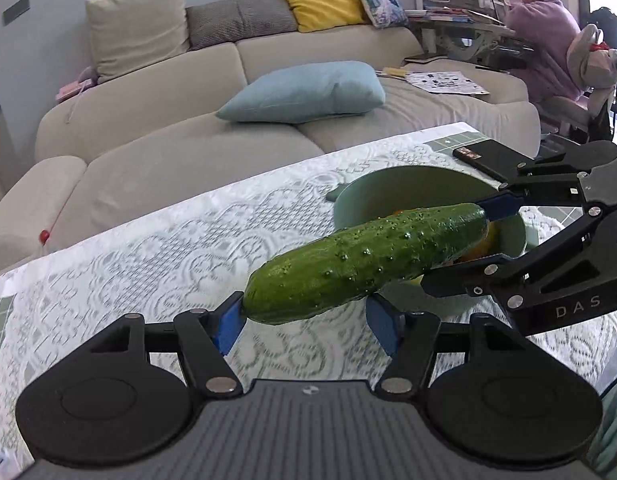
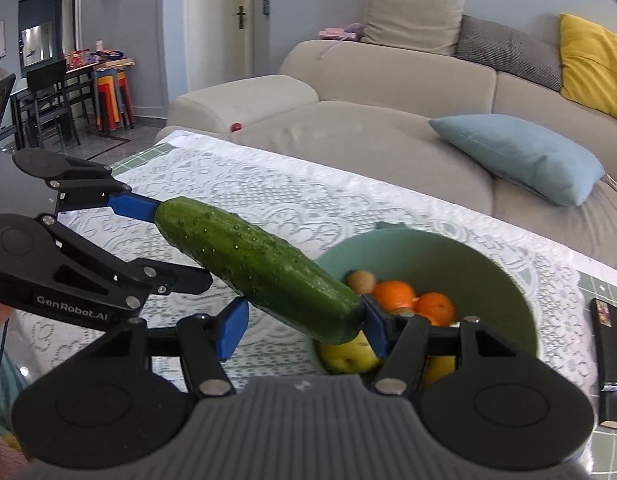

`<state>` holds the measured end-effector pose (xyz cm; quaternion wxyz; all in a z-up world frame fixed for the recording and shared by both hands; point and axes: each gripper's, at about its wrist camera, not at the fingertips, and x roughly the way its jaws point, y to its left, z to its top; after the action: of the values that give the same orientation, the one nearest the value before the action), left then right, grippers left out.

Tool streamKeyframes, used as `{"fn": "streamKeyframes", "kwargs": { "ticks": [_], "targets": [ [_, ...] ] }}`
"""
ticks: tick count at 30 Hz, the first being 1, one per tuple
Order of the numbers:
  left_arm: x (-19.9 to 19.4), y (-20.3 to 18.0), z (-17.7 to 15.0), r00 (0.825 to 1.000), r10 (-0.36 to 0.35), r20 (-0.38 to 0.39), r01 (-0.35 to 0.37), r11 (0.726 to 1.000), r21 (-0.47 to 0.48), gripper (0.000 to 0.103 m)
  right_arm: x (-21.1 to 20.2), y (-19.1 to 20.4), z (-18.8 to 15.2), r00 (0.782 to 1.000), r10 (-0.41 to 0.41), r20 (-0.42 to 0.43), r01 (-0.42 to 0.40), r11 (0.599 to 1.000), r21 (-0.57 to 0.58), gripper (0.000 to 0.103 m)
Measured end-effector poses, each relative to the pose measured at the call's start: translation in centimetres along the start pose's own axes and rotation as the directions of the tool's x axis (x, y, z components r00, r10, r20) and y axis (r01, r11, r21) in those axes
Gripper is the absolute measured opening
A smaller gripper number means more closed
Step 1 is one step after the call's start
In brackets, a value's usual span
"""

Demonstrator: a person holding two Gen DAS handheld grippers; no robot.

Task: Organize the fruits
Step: 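Lift the cucumber with both tools and carry it over the green colander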

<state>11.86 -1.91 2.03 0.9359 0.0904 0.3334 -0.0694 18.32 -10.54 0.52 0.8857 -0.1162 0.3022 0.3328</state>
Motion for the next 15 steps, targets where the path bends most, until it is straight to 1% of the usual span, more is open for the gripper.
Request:
{"fn": "streamKeyframes", "kwargs": {
  "ticks": [8,15],
  "targets": [
    [3.0,-1.4,3.0,0.999,-0.010,-0.036,0.012,1.000,0.029,0.075,1.0,-4.6,0.9,1.000,0.005,-0.031,-0.004,1.000,0.030,0.059],
    [5.9,-2.1,4.7,0.995,-0.010,-0.104,0.014,0.999,0.031,0.074,2.7,-7.7,1.2,0.996,0.017,-0.083,-0.014,0.999,0.035,0.059]
  ]
}}
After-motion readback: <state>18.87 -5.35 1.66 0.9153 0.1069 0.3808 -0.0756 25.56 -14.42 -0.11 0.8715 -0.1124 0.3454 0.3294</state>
